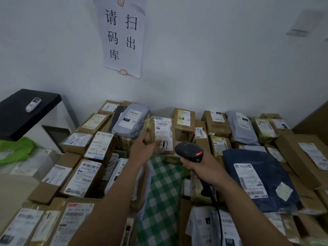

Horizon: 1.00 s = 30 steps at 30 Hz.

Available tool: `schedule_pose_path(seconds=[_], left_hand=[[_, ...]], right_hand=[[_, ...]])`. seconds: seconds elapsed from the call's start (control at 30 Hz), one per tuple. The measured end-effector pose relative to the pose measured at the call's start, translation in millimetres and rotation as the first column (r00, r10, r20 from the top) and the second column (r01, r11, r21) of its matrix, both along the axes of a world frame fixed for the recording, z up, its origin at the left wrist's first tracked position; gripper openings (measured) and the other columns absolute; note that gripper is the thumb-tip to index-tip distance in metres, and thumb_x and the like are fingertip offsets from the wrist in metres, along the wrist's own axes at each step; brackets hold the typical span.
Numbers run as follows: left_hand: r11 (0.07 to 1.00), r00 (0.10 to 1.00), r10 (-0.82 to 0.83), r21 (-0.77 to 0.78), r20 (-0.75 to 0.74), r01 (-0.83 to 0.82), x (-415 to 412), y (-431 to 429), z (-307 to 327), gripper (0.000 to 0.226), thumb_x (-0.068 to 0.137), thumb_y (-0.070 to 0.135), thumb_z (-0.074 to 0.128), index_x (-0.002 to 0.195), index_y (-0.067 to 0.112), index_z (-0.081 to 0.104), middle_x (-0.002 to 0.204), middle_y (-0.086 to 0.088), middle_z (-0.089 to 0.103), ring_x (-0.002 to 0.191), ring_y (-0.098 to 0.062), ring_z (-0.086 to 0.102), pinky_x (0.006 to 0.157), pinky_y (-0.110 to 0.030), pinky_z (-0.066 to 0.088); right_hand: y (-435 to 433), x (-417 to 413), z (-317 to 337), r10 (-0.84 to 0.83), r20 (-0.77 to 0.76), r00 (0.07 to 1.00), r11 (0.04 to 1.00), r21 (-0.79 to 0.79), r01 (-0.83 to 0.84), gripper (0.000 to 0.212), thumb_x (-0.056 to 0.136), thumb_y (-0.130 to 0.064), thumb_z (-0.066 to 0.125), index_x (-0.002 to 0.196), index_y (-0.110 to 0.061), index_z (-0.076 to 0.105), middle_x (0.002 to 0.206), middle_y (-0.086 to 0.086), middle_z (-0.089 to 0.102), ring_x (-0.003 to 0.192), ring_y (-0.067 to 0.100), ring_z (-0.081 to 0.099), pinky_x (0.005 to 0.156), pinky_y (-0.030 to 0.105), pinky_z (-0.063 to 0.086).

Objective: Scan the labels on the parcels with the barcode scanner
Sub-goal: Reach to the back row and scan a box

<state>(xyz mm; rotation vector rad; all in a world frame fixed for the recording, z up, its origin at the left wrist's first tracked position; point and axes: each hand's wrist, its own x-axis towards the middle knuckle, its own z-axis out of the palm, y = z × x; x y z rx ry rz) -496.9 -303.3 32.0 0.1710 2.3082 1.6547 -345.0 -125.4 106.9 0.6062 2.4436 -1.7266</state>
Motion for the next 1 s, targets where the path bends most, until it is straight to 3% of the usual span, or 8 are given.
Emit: schedule_pose_path(seconds=[0.07, 0.27, 0.4, 0.53, 0.63, 0.83, 0.9, 1.0], left_hand=[[0.996, 0.999, -0.031, -0.085, 0.023, 0.033, -16.6, -1.1, -1.4, 0.061, 0.088, 0.046, 0.076, 0.144, 0.038, 0.053, 0.136, 0.007, 0.064, 0.128, -0.022, 0.060, 0.110, -0.051, 0.047], [0.903, 0.996, -0.088, -0.423, -0.019, 0.072, -39.4, 13.8, -35.9, 0.056, 0.097, 0.044, 0.064, 0.145, 0.022, 0.046, 0.131, -0.006, 0.062, 0.124, -0.030, 0.060, 0.103, -0.044, 0.045], [0.818, 0.974, -0.206, -0.531, 0.091, 0.222, -63.0, 29.8, -66.7, 0.050, 0.099, 0.041, 0.062, 0.143, 0.020, 0.049, 0.136, -0.006, 0.063, 0.125, -0.028, 0.060, 0.107, -0.045, 0.044], [0.756, 0.951, -0.230, -0.578, 0.207, 0.309, -82.9, 36.4, -90.9, 0.060, 0.101, 0.034, 0.059, 0.155, 0.021, 0.035, 0.145, -0.010, 0.058, 0.130, -0.030, 0.057, 0.108, -0.044, 0.044], [0.674, 0.956, -0.256, -0.682, 0.144, 0.283, -92.6, 37.5, -108.1, 0.048, 0.104, 0.024, 0.053, 0.149, 0.019, 0.040, 0.146, -0.014, 0.056, 0.132, -0.032, 0.055, 0.111, -0.046, 0.045], [0.479, 0.938, -0.341, -0.848, 0.057, 0.226, -83.2, 57.9, -124.1, 0.034, 0.101, 0.026, 0.059, 0.134, 0.018, 0.056, 0.129, -0.007, 0.065, 0.114, -0.022, 0.064, 0.089, -0.033, 0.052], [0.465, 0.896, -0.424, -0.818, 0.129, 0.338, -80.2, 70.3, -133.5, 0.049, 0.096, 0.034, 0.063, 0.142, 0.017, 0.052, 0.139, -0.009, 0.059, 0.124, -0.025, 0.058, 0.100, -0.036, 0.050], [0.404, 0.835, -0.496, -0.788, 0.238, 0.465, -77.9, 78.9, -149.0, 0.089, 0.093, 0.054, 0.058, 0.163, 0.022, 0.013, 0.168, -0.017, 0.019, 0.151, -0.040, 0.026, 0.122, -0.053, 0.028]], right_hand=[[1.1, -11.4, -8.7, 0.008, 0.012, 1.000, 1.000, -0.016, -0.008, 0.046, 0.094, -0.030, 0.076, 0.136, -0.033, 0.057, 0.107, -0.005, 0.073, 0.075, 0.001, 0.065, 0.058, 0.015, 0.050], [9.8, -41.3, -36.5, 0.020, 0.050, 0.999, 0.999, -0.036, -0.018, 0.031, 0.094, -0.031, 0.076, 0.111, -0.049, 0.058, 0.092, -0.008, 0.076, 0.061, 0.003, 0.066, 0.066, 0.028, 0.056], [21.4, -50.2, -52.5, -0.004, 0.095, 0.995, 1.000, -0.020, 0.006, 0.038, 0.093, -0.033, 0.078, 0.122, -0.045, 0.057, 0.093, -0.007, 0.077, 0.062, 0.004, 0.068, 0.062, 0.025, 0.056], [33.6, -53.1, -63.1, -0.044, 0.121, 0.992, 0.998, -0.046, 0.050, 0.041, 0.092, -0.030, 0.078, 0.129, -0.034, 0.060, 0.097, -0.002, 0.075, 0.061, 0.001, 0.066, 0.056, 0.018, 0.052], [40.4, -56.2, -69.8, -0.054, 0.133, 0.990, 0.996, -0.068, 0.064, 0.043, 0.092, -0.028, 0.078, 0.132, -0.027, 0.062, 0.097, -0.005, 0.074, 0.064, -0.004, 0.066, 0.056, 0.015, 0.050], [44.0, -60.4, -78.5, -0.046, 0.147, 0.988, 0.997, -0.055, 0.054, 0.045, 0.090, -0.033, 0.080, 0.130, -0.033, 0.061, 0.091, -0.004, 0.074, 0.065, 0.003, 0.067, 0.058, 0.019, 0.052], [43.8, -61.5, -79.7, -0.035, 0.146, 0.989, 0.997, -0.059, 0.044, 0.040, 0.091, -0.031, 0.079, 0.125, -0.038, 0.060, 0.086, -0.004, 0.074, 0.063, 0.005, 0.066, 0.058, 0.021, 0.053], [42.8, -62.1, -80.5, -0.032, 0.146, 0.989, 0.997, -0.067, 0.042, 0.039, 0.092, -0.031, 0.079, 0.122, -0.042, 0.058, 0.088, -0.004, 0.075, 0.062, 0.005, 0.066, 0.059, 0.022, 0.054]])
